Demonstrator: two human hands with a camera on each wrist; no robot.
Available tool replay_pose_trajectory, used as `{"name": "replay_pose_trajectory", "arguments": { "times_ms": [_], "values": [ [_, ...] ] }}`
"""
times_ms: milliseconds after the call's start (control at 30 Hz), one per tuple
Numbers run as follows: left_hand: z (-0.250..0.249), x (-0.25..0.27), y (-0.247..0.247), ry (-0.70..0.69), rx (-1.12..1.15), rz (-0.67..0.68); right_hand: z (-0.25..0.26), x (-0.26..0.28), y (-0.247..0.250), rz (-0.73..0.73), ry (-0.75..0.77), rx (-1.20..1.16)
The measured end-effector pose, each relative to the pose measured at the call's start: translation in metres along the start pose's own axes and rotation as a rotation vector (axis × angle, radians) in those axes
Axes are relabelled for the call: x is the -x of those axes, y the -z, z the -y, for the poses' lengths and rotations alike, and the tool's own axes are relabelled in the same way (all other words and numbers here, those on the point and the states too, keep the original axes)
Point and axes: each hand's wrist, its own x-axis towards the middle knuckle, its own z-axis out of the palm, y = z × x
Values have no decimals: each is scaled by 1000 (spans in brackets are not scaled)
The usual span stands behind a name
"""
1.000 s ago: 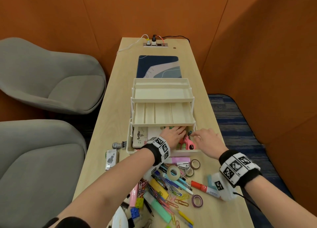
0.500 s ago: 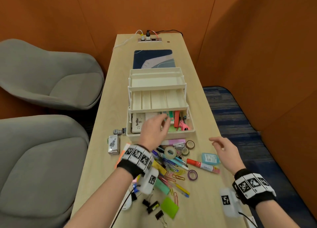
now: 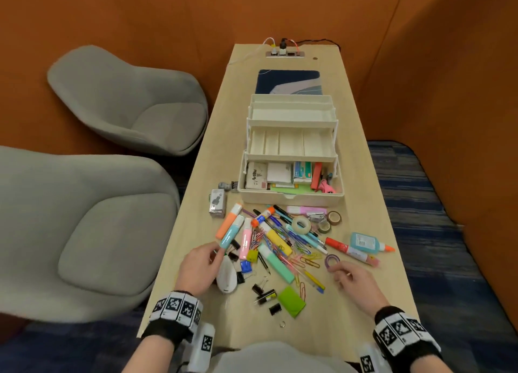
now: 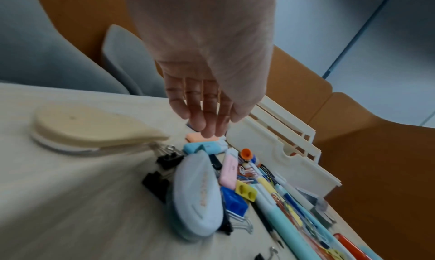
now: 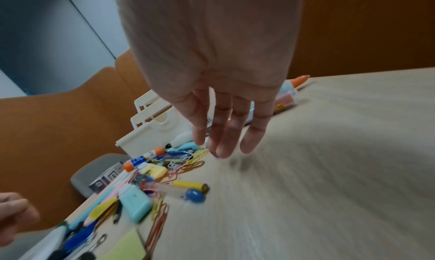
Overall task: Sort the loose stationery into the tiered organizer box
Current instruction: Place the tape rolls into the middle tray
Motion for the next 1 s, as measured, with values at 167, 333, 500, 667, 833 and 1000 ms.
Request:
{"name": "replay_pose_trajectory", "arguments": {
  "times_ms": [167, 333, 500, 667, 833, 1000],
  "values": [
    [6, 4, 1, 26, -17, 32, 24, -16, -8, 68, 69, 69],
    [-6, -6, 2, 13, -17, 33, 58, -34, -16, 108, 126, 135],
    [-27, -19, 1, -72, -38, 91, 80, -58, -24, -79, 137, 273],
    [-37, -27, -4, -146, -27, 136, 91, -79, -36, -141, 111, 458],
    [-52, -34, -14, -259, -65, 179, 86, -77, -44, -192, 100, 478],
    [-97, -53, -38, -415, -114, 160, 68, -56, -28, -340, 98, 111]
  ]
}}
